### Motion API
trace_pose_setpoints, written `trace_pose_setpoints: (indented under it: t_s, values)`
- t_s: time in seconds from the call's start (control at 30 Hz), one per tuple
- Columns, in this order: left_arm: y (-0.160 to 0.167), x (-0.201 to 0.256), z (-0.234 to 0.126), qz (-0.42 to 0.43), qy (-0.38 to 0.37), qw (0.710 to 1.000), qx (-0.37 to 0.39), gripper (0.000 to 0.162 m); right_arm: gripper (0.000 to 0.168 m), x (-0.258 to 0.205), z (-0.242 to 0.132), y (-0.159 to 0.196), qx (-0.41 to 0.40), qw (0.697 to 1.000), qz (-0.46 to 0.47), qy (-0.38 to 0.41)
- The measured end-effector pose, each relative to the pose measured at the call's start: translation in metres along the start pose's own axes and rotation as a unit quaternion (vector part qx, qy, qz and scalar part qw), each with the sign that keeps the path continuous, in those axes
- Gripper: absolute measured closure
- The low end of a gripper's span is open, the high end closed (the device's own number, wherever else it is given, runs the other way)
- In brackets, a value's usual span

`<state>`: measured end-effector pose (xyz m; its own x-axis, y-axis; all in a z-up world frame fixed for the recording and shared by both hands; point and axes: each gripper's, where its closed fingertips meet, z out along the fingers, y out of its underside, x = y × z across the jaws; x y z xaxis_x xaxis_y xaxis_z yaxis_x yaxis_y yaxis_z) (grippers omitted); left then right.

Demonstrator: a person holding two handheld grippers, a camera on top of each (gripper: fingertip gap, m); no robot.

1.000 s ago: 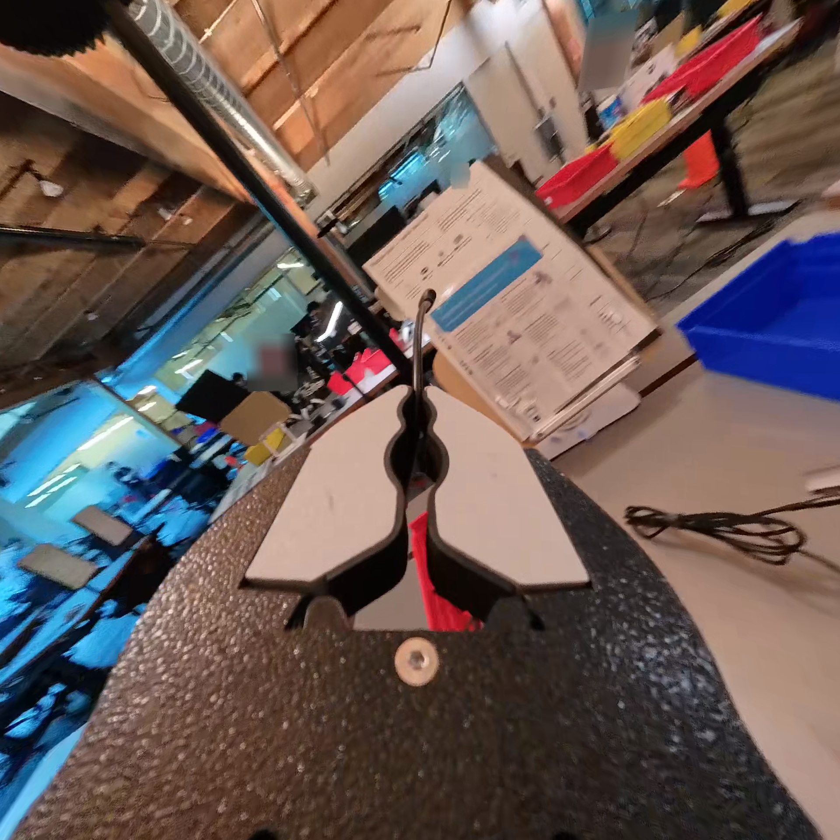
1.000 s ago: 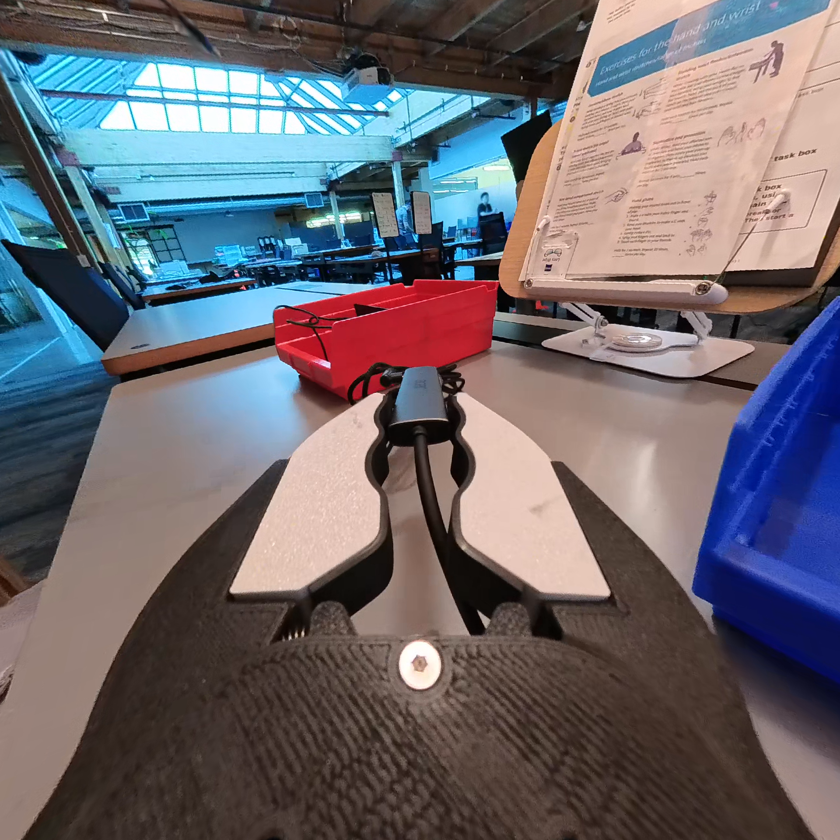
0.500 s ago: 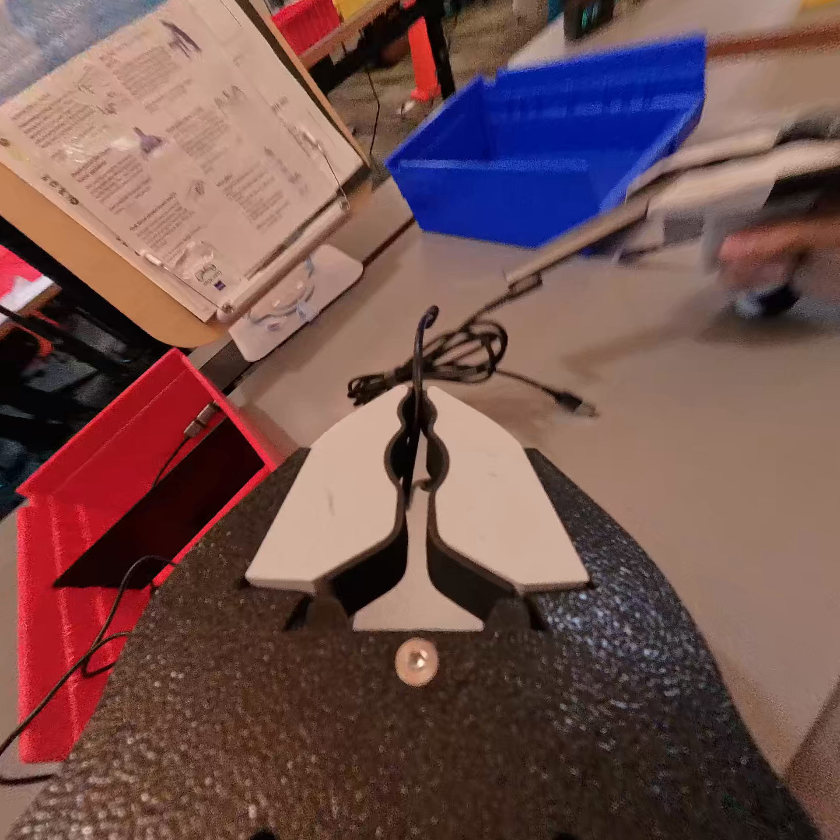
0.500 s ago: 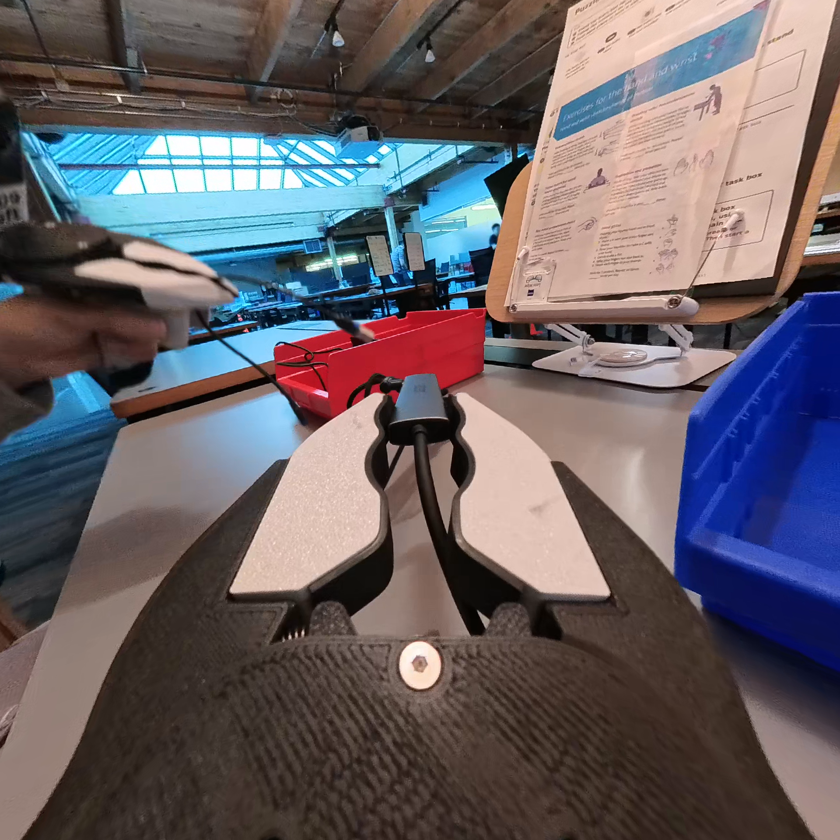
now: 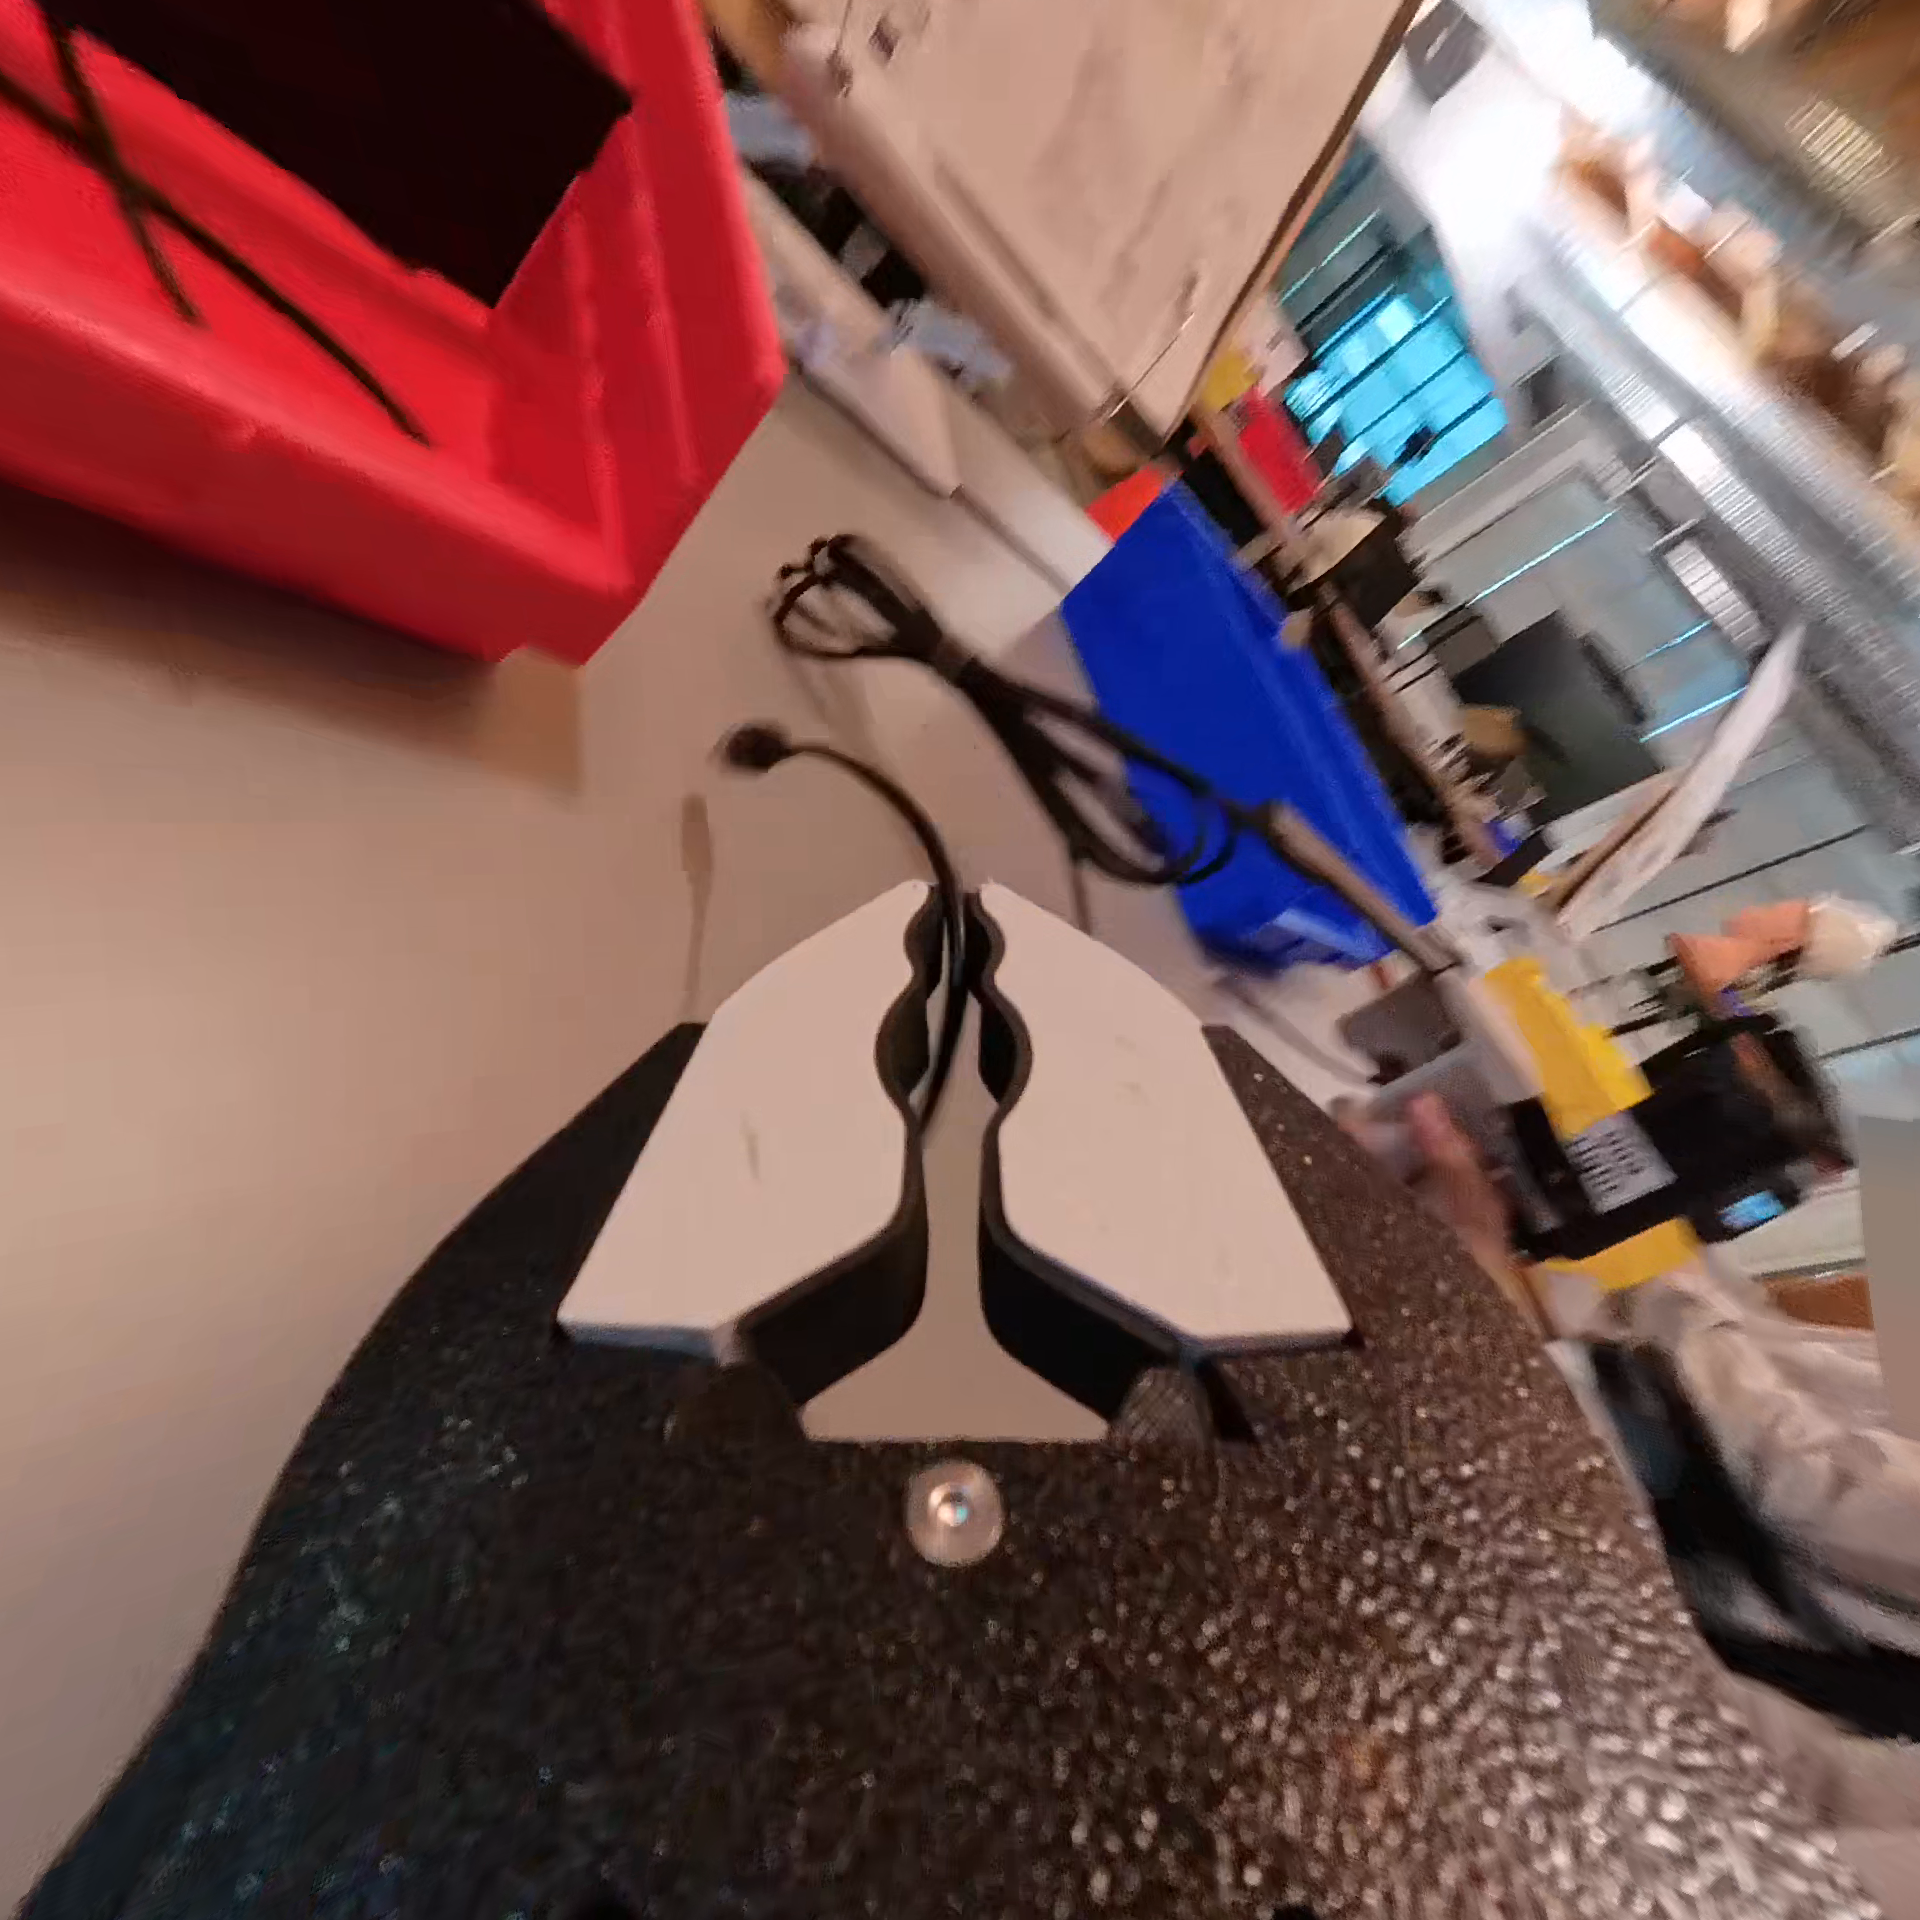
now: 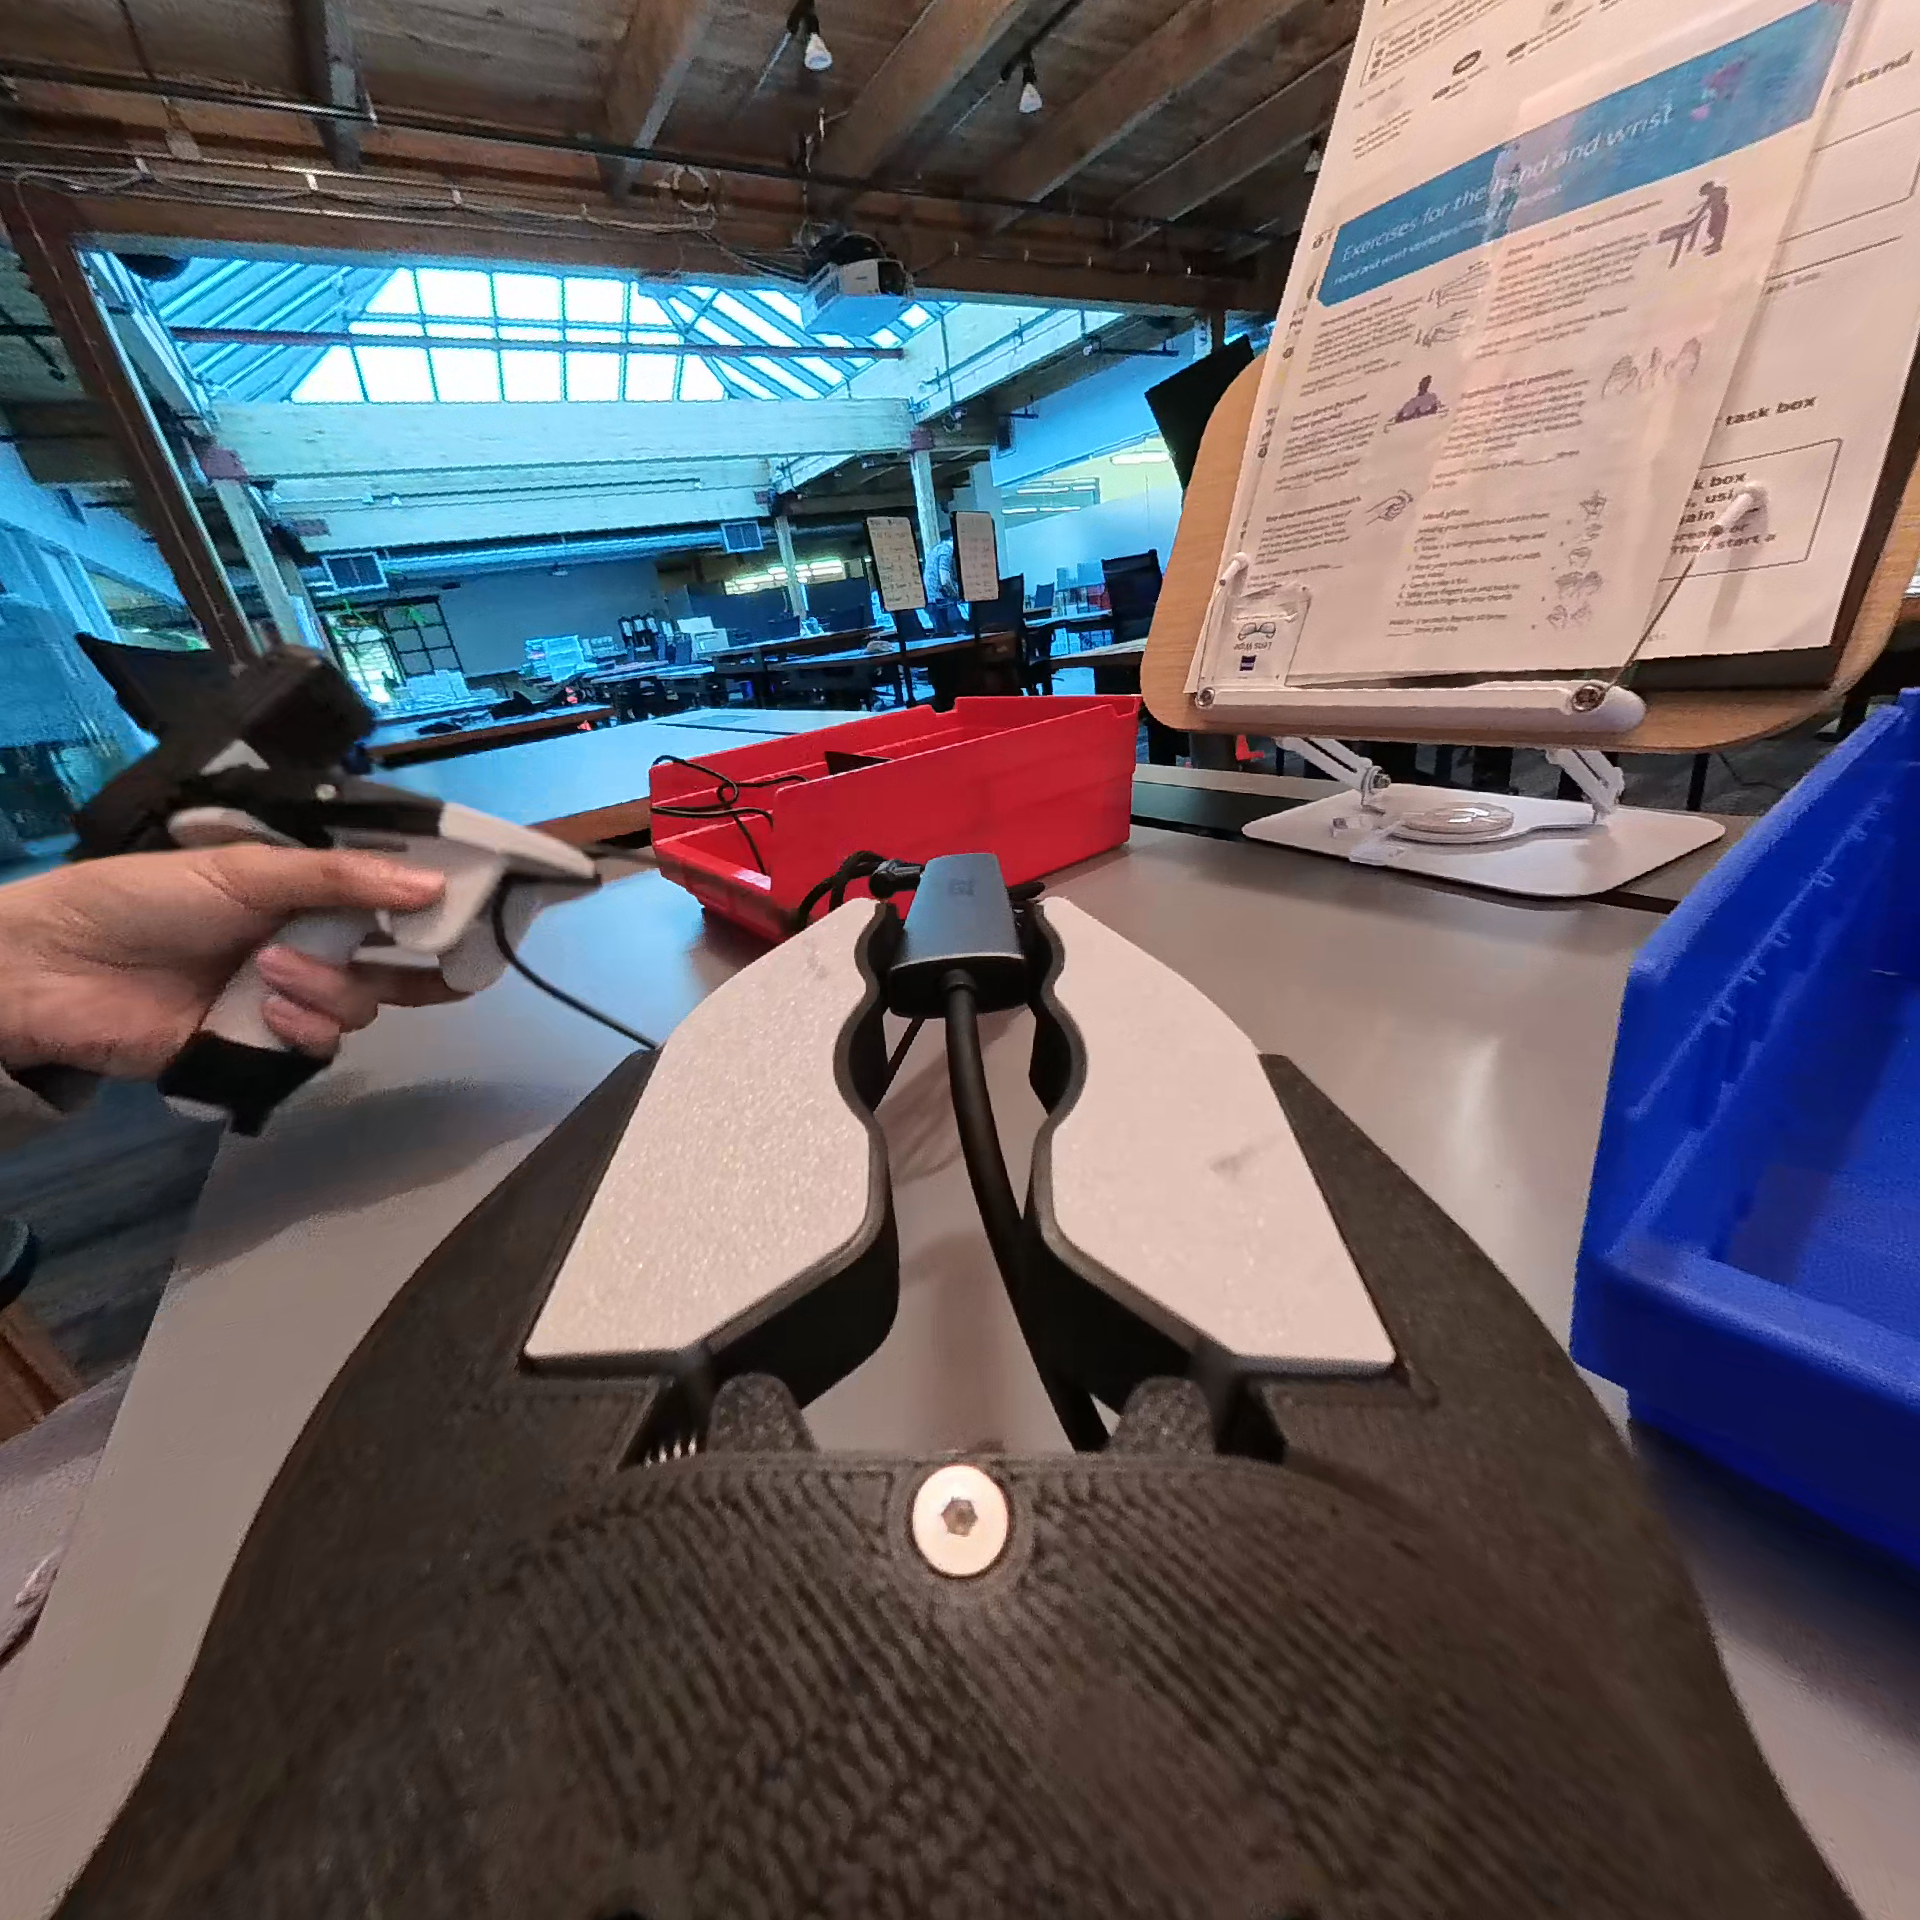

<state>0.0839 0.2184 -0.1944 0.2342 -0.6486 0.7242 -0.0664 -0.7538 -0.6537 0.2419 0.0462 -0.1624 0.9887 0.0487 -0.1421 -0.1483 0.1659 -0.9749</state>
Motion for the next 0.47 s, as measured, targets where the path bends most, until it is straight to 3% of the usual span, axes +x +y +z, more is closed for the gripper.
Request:
trace_pose_setpoints:
  t_s: [0.1, 0.2, 0.27, 0.33, 0.37, 0.4, 0.43, 0.47]
  values:
    - [0.016, -0.025, -0.006, 0.065, -0.058, 0.995, -0.049, 0.15, 0.145, -0.001, 0.001, 0.0, -0.002, 1.0, 0.0, -0.002]
    - [0.026, -0.049, -0.017, 0.179, -0.149, 0.965, -0.122, 0.104, 0.145, -0.002, 0.001, 0.001, -0.003, 1.0, -0.004, -0.004]
    - [0.027, -0.074, -0.032, 0.272, -0.246, 0.913, -0.179, 0.093, 0.145, -0.002, 0.001, 0.001, -0.004, 1.0, -0.005, -0.005]
    - [0.014, -0.089, -0.048, 0.367, -0.339, 0.845, -0.193, 0.101, 0.145, -0.002, 0.001, 0.001, -0.005, 1.0, -0.006, -0.005]
    - [0.007, -0.083, -0.046, 0.411, -0.347, 0.824, -0.178, 0.109, 0.145, -0.002, 0.002, 0.001, -0.006, 1.0, -0.006, -0.006]
    - [0.01, -0.066, -0.035, 0.457, -0.306, 0.818, -0.171, 0.109, 0.145, -0.003, 0.002, 0.002, -0.006, 1.0, -0.007, -0.006]
    - [0.022, -0.044, -0.021, 0.499, -0.235, 0.815, -0.175, 0.108, 0.145, -0.003, 0.002, 0.002, -0.007, 1.0, -0.007, -0.007]
    - [0.036, -0.024, -0.008, 0.535, -0.172, 0.807, -0.18, 0.12, 0.145, -0.003, 0.003, 0.002, -0.009, 1.0, -0.008, -0.009]
